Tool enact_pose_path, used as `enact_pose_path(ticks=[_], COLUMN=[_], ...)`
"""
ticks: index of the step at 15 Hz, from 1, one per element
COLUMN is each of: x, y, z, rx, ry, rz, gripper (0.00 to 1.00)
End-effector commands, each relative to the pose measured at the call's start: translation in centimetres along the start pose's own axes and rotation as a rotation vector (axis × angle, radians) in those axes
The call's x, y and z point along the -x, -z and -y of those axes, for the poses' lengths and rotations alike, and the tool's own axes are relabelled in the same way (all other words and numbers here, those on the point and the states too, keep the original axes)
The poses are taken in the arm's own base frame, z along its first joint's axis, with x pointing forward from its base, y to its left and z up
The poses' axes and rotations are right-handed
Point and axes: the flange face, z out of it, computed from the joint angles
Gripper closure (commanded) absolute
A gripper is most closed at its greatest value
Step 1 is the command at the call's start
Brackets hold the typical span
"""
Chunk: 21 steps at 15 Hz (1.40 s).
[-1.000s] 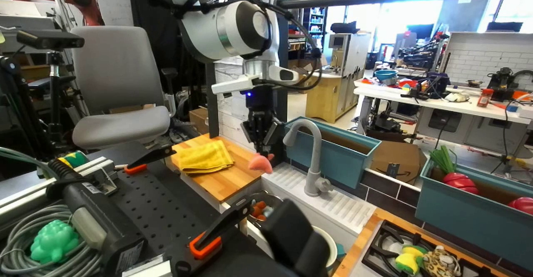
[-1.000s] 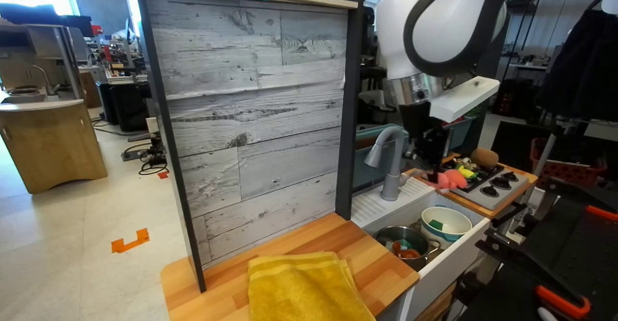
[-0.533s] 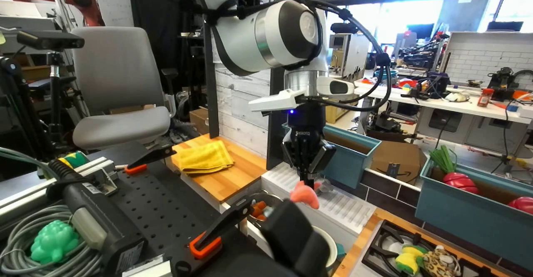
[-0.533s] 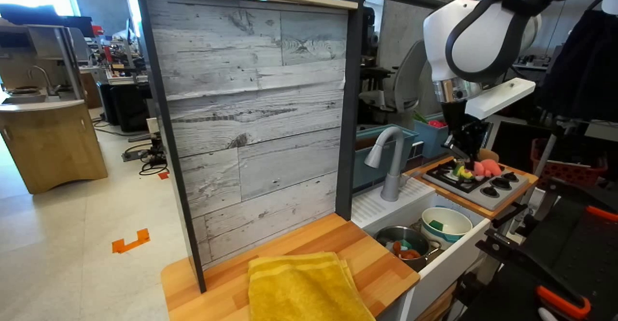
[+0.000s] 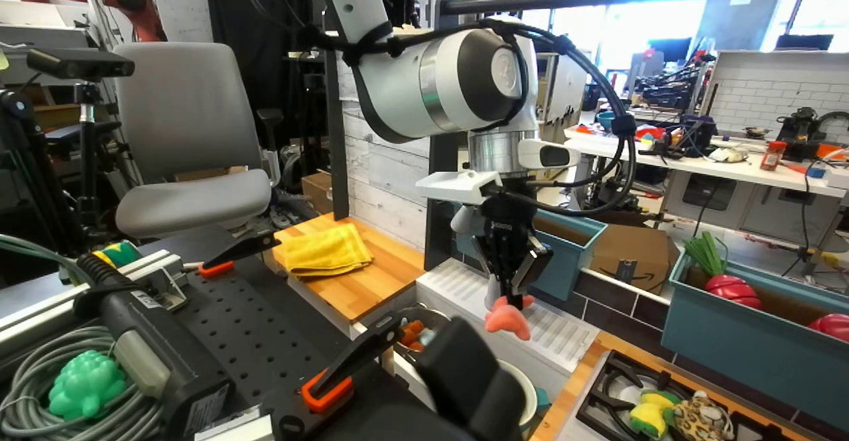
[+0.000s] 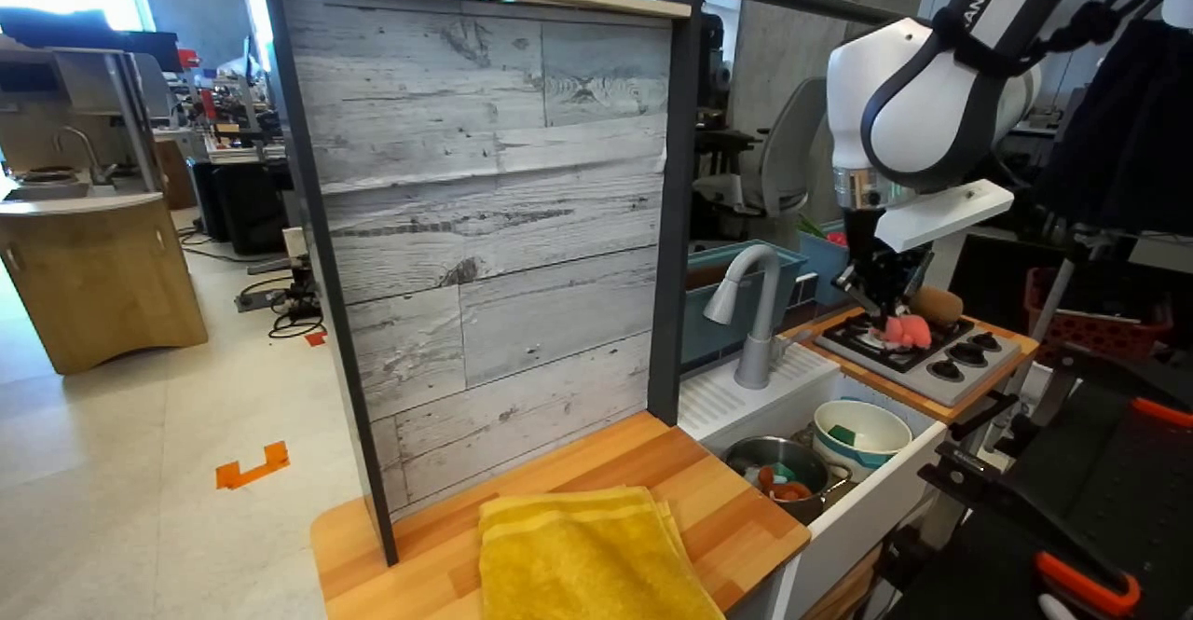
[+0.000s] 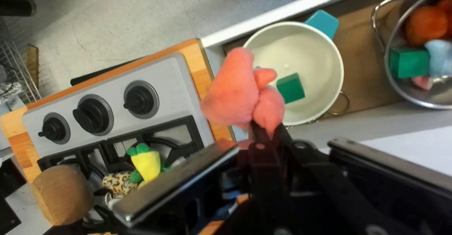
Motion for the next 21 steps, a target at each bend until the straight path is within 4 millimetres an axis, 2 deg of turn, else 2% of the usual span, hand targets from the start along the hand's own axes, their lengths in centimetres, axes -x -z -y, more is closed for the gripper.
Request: enact_pose_path(ticks=[1,4,6,7,8,10,11,12,15,17,21], x=[-1.0,-0.4,0.7,1.5,-0.1,0.6,0.8,1.1,0.4,-0.8,-2.2], y=[-0.1,1.1,3.0,4.1,1.6,3.2,3.6,3.9,4.4,3.4,-1.9], z=[-0.2,0.2,1.9,3.7,2.2,4.0,4.4,4.0,0.1,-3.2,-8.3], rx=[-0.029,-0.065,-0.114,-0.144,-0.089,-0.118,-0.122,-0.076,0.002,0.000,-0.029], ry=[-0.057,-0.071,-0.055,-0.045,-0.064,-0.044,-0.038,-0.031,-0.068,-0.166,-0.371], rz=[-0.042,0.013,0.027,-0.022,-0.003,-0.013,-0.015,-0.055,-0.068,-0.079,-0.054], gripper=[0.67,0.45,0.30,0.24,0.42,0.27,0.04,0.06,0.00,0.00,0.00])
